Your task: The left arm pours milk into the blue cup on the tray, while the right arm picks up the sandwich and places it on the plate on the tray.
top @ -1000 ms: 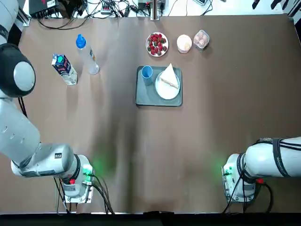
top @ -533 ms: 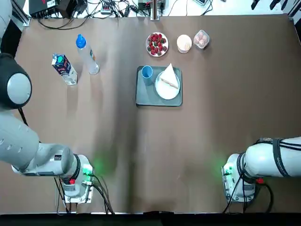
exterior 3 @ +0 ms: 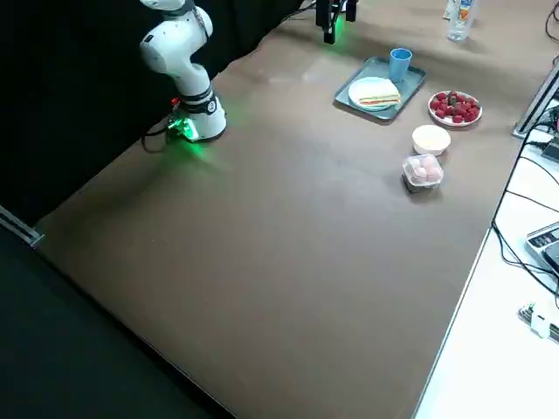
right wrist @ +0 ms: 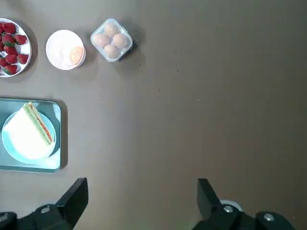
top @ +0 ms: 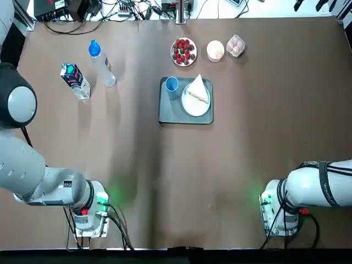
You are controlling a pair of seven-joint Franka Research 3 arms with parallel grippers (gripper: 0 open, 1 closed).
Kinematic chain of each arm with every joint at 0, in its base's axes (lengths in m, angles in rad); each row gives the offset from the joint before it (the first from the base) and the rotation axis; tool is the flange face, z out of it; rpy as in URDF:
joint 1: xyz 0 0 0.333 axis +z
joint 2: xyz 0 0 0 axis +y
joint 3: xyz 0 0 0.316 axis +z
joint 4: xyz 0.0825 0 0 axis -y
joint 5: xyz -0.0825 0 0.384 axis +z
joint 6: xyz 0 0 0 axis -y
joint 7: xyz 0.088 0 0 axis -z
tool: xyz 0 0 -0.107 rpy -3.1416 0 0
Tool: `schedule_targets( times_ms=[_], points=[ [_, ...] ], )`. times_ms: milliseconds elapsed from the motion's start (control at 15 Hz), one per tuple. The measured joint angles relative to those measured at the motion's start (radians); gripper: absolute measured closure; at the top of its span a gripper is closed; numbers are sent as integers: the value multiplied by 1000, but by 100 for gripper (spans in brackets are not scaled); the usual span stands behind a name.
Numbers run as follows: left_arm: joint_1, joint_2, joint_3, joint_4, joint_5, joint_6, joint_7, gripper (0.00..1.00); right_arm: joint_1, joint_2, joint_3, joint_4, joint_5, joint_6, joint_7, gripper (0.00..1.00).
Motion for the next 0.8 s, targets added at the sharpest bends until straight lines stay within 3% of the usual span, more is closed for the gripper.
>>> schedule_targets(
  times_ms=[267, 533, 800],
  points=[
    [30, -5, 1, 1, -80, -1, -11, 0, -1, 0, -1, 0, 0, -1, 0, 0],
    [29, -62, -4, 1, -85, -133, -12, 0, -1, 0, -1, 0, 0, -1, 0, 0],
    [30, -131, -4, -5, -85, -167, 6, 0, 0, 0, 0, 0, 0, 5, 0, 0]
  ],
)
